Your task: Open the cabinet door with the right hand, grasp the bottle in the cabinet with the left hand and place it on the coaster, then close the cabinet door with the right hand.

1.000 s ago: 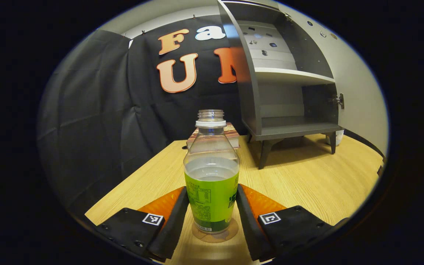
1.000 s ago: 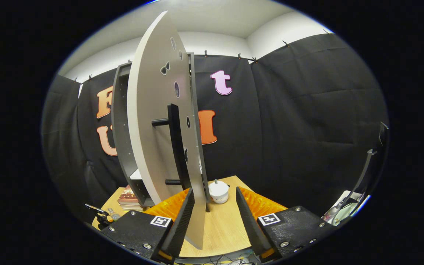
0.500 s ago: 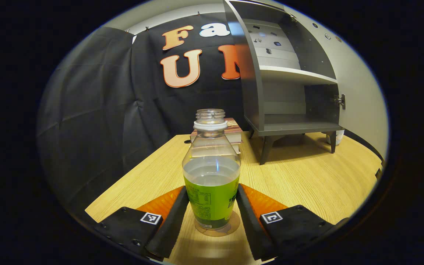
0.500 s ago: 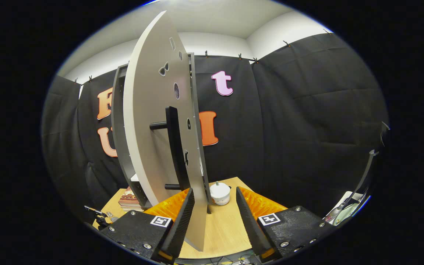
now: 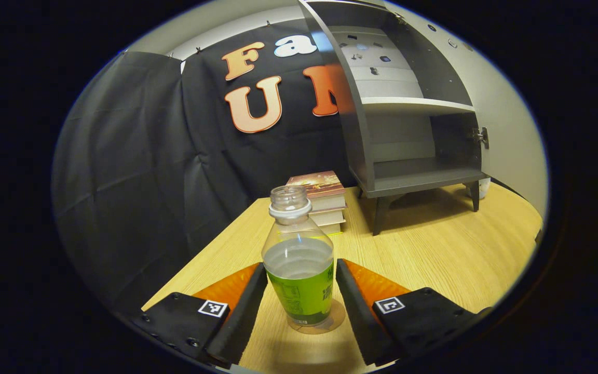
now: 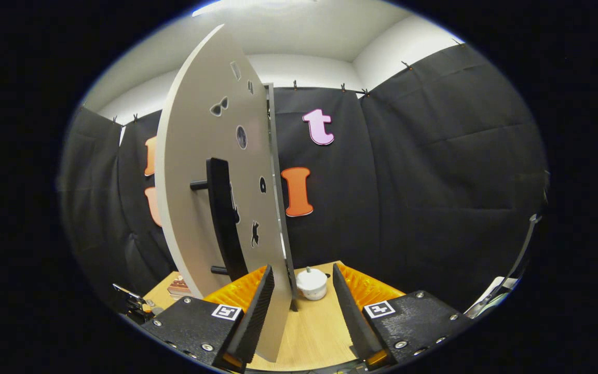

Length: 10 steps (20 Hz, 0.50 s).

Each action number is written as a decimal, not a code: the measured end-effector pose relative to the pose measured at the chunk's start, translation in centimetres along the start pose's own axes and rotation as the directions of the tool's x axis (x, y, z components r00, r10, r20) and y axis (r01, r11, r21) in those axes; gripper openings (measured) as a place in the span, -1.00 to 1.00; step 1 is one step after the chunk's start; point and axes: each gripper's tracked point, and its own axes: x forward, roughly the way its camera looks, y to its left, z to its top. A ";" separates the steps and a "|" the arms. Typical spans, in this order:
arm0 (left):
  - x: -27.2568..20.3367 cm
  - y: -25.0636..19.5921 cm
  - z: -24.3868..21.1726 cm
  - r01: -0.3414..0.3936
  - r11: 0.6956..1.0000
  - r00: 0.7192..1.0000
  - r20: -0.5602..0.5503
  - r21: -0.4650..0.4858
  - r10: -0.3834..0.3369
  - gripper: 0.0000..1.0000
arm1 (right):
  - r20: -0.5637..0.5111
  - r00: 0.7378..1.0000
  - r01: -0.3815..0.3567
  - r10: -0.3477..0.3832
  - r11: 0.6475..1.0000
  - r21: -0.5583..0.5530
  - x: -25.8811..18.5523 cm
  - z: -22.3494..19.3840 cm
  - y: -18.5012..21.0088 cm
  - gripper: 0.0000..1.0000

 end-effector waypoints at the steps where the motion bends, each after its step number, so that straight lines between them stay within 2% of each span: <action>1: 0.0 0.0 0.1 0.001 1.000 1.000 -0.010 0.010 -0.001 0.80 | 0.011 1.000 -0.016 0.016 1.000 0.010 0.2 0.2 0.0 0.43; 3: -0.2 0.1 0.4 -0.011 1.000 1.000 -0.022 -0.004 0.011 0.93 | 0.012 0.999 -0.041 0.041 0.999 -0.006 0.8 0.1 -0.1 0.43; 10: -2.3 0.8 1.3 -0.063 0.998 0.998 -0.031 0.006 0.063 0.96 | 0.025 0.985 -0.172 0.173 0.984 -0.043 2.1 -0.2 1.7 0.46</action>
